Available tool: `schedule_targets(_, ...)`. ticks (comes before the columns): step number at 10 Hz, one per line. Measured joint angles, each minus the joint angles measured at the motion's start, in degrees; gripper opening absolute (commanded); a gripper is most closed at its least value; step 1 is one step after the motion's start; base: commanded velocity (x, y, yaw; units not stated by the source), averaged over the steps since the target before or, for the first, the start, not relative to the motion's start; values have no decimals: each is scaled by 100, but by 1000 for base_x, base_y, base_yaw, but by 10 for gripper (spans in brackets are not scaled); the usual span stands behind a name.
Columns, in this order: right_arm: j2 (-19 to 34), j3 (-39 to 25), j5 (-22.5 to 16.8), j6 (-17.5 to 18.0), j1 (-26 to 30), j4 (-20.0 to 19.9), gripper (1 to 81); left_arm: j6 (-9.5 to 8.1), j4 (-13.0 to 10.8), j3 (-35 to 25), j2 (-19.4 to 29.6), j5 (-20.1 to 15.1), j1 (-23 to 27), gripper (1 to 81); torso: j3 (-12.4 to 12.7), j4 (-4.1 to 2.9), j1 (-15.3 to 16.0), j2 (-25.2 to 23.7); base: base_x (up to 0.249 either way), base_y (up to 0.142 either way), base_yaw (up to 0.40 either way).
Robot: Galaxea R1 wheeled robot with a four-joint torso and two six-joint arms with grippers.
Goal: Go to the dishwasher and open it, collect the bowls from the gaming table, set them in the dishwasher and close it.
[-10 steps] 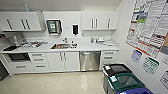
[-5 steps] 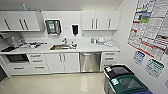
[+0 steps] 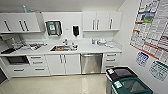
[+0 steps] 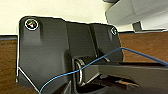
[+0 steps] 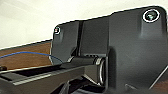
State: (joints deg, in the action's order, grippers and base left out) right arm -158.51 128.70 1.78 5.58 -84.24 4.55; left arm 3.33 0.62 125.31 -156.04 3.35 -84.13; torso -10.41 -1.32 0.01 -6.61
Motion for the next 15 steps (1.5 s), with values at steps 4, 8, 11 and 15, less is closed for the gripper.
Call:
schedule_targets(4, -108, -6, 9, 0, 0, 2, 811, 0, 0, 20, 88, -11, 4, 811, 0, 0, 0, 0, 115, 66, 0)
schedule_targets(8, 11, 60, 17, -2, 30, 5, 811, 13, 0, -28, -27, 0, 17, 811, -2, 0, 0, 0, 131, 48, 0)
schedule_targets(11, -89, 9, 9, -2, 26, 5, 811, 13, 0, 16, 33, 4, -2, 811, 0, 0, -3, -2, 136, 0, 0)
schedule_targets(15, -41, 22, 9, -2, 28, 5, 811, 13, 0, 13, 11, 9, 26, 811, 0, 0, -1, -2, 138, 0, 0)
